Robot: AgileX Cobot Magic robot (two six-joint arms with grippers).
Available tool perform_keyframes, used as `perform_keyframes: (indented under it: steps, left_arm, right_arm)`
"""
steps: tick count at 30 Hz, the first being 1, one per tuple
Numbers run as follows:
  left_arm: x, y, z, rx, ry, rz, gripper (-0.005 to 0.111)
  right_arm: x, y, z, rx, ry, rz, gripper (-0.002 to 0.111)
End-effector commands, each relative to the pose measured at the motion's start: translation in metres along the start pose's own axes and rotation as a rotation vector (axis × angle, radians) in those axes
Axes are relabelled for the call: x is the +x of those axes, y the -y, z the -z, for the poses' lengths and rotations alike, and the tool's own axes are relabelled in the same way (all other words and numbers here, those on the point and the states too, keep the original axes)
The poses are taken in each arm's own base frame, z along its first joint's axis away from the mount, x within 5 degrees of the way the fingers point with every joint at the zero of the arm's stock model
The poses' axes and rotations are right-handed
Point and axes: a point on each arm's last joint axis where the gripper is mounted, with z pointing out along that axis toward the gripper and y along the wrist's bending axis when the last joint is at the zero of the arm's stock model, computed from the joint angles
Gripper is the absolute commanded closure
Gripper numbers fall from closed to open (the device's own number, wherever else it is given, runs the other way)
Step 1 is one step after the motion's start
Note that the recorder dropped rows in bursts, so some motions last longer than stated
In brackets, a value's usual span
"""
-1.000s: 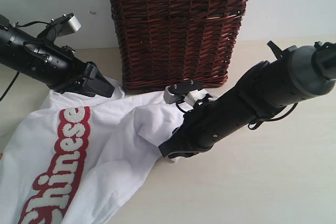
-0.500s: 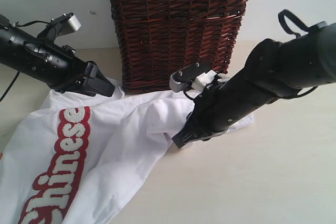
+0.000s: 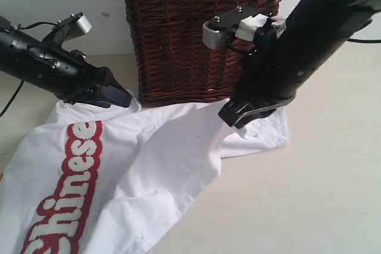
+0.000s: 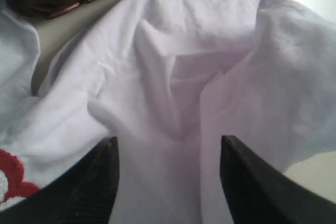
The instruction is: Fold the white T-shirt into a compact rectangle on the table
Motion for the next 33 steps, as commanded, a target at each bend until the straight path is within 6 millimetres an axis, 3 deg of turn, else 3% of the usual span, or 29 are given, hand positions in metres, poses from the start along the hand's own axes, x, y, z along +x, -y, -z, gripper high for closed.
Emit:
perform_keyframes:
  steps: [1,5,7,12,16,21,25,28,30,33]
  left_arm:
    - [-0.002,0.003,0.002,0.015,0.013,0.01,0.05]
    - [-0.002,0.004,0.002,0.025,0.013,0.015,0.05]
    - [-0.002,0.005,0.002,0.037,0.01,0.02,0.05]
    - [-0.003,0.005,0.002,0.043,0.024,0.032,0.05]
    - [-0.003,0.006,0.002,0.046,0.021,0.032,0.05]
    - [-0.003,0.005,0.002,0.043,0.023,0.032,0.05]
    - [-0.003,0.005,0.002,0.045,0.022,0.032,0.05]
    - [-0.003,0.006,0.002,0.051,0.017,0.032,0.05]
    - [-0.003,0.005,0.002,0.044,0.022,0.032,0.05]
    - [-0.003,0.005,0.002,0.04,0.02,0.028,0.05]
  right_arm:
    - [0.021,0.003,0.012,0.057,-0.266,-0.033,0.108]
    - [0.03,-0.004,0.023,0.041,-0.237,-0.065,0.108]
    - [0.044,-0.007,0.029,0.065,-0.243,-0.081,0.108]
    - [0.117,-0.021,-0.011,-0.009,-0.49,-0.173,0.108]
    - [0.145,-0.027,-0.026,-0.05,-0.591,-0.2,0.108]
    - [0.148,-0.021,-0.025,0.001,-0.617,-0.127,0.105]
    - [0.146,-0.008,-0.02,0.153,-0.632,-0.132,0.077]
    - [0.124,-0.003,-0.009,0.202,-0.55,-0.16,0.064]
    - [0.108,0.007,-0.004,0.3,-0.429,-0.175,0.064]
    - [0.081,0.023,-0.026,0.404,-0.166,-0.222,0.072]
